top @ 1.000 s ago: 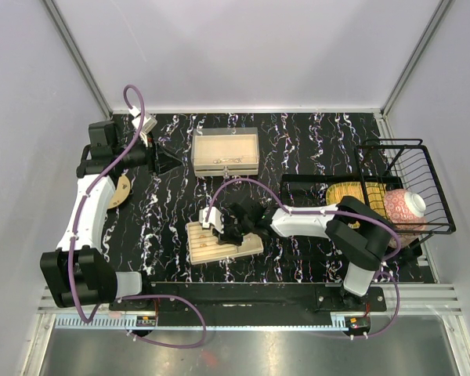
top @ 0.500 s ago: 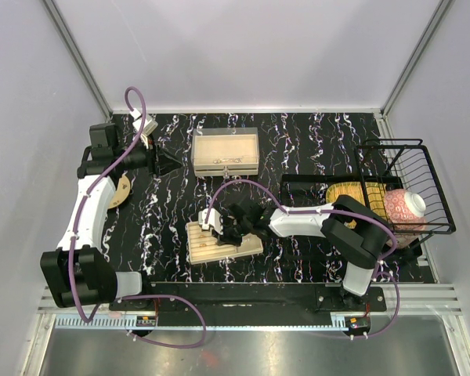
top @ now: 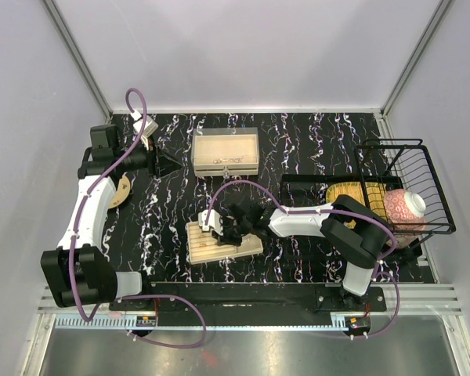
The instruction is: Organize the mixed jewelry
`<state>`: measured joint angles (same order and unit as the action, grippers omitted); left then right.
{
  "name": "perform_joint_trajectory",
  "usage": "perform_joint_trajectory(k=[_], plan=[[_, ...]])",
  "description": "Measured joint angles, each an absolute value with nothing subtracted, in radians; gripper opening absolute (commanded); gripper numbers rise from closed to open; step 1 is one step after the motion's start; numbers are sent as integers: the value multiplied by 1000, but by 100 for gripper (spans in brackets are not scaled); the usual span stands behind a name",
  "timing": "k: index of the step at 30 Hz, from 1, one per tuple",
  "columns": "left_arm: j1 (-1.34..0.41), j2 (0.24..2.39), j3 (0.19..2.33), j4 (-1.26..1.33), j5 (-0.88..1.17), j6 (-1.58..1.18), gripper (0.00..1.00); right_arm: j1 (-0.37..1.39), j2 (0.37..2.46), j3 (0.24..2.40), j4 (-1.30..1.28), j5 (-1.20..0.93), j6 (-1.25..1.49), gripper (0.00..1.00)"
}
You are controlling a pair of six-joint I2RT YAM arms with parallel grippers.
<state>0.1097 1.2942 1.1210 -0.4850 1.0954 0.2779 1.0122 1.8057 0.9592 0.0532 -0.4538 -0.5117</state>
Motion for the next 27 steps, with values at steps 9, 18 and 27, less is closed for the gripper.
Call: perform_joint_trajectory(k=[9,18,27], plan=[[110,1306,1121,-499,1096,294,42,1015,1801,959,40,-454,-538,27],[110,1309,1121,-522,1099,311,42,1019,1761,961,-42,-397,-556,32],[110,1318,1121,-525,1101,323,42,1019,1724,1006,-133,-322,-556,35]])
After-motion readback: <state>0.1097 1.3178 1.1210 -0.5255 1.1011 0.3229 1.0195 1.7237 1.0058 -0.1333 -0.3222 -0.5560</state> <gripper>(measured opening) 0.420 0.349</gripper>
